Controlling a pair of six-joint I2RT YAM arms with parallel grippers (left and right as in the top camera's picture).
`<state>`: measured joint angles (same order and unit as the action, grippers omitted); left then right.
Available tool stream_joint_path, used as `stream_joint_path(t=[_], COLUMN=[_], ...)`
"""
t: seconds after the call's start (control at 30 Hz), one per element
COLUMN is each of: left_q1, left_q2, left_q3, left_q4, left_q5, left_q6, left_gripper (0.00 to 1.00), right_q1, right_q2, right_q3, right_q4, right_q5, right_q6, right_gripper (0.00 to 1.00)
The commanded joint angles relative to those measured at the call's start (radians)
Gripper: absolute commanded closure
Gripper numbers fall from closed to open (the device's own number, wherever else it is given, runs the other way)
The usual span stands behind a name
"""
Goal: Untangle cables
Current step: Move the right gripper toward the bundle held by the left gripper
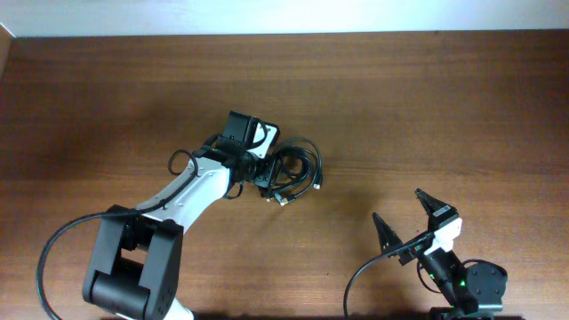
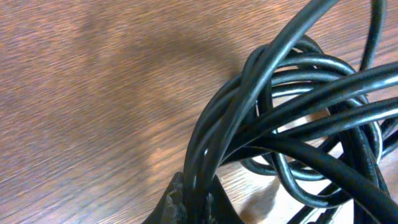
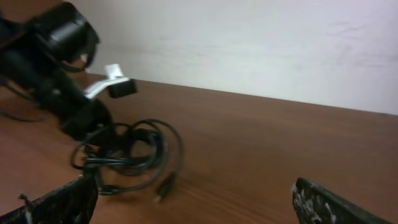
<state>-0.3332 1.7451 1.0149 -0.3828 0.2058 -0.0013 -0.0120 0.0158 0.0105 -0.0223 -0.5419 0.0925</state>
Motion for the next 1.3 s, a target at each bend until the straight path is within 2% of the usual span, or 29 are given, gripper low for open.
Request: stream_joint_path(t=[0.0, 0.13, 0.3, 0.5, 0.63, 0.77, 0.9, 1.0, 1.27], left_q1=[0.0, 0.0, 0.0, 0.0, 0.0, 0.0, 0.0, 0.0, -0.01], left_q2=[0.005, 0.005, 0.005, 0.005, 0.005, 0.005, 0.005, 0.005, 0.005], left_q3=[0.016, 0.016, 0.016, 0.016, 0.016, 0.016, 0.016, 0.016, 0.016], left_q4=[0.006, 0.008, 0.009, 0.009, 0.009, 0.02, 0.031, 0.032, 0.04], left_q5=[0.069, 0.149, 0.237, 0.304, 0.321, 0.423, 0.51, 0.521, 0.558], left_q6=[-0.006, -0.003, 0.026, 0.032, 0.032, 0.032, 0.032, 0.031, 0.023], left_gripper=[1.0, 1.0, 1.0, 1.0, 1.0, 1.0, 1.0, 1.0, 1.0], right_q1=[0.005, 0.005, 0.005, 0.005, 0.005, 0.005, 0.005, 0.006, 0.006], right_q2=[-0.01, -0.003, 0.092, 0.409, 0.605, 0.743, 0.882, 0.961, 1.037], right_q3=[0.003, 0.053, 0.178, 0.338, 0.391, 0.391, 0.391, 0.391, 0.391], right_q4=[0.003, -0.005, -0.148, -0.186, -0.096, 0.013, 0.065, 0.089, 0.117], right_q5=[-0.056, -0.057, -0.047, -0.119, -0.282, -0.403, -0.42, -0.42, -0.436], right_q6=[0.209, 0.294, 0.305, 0.306, 0.307, 0.421, 0.444, 0.444, 0.443], right_gripper=[0.01, 0.01, 0.01, 0.01, 0.01, 0.01, 0.01, 0.02, 0.15])
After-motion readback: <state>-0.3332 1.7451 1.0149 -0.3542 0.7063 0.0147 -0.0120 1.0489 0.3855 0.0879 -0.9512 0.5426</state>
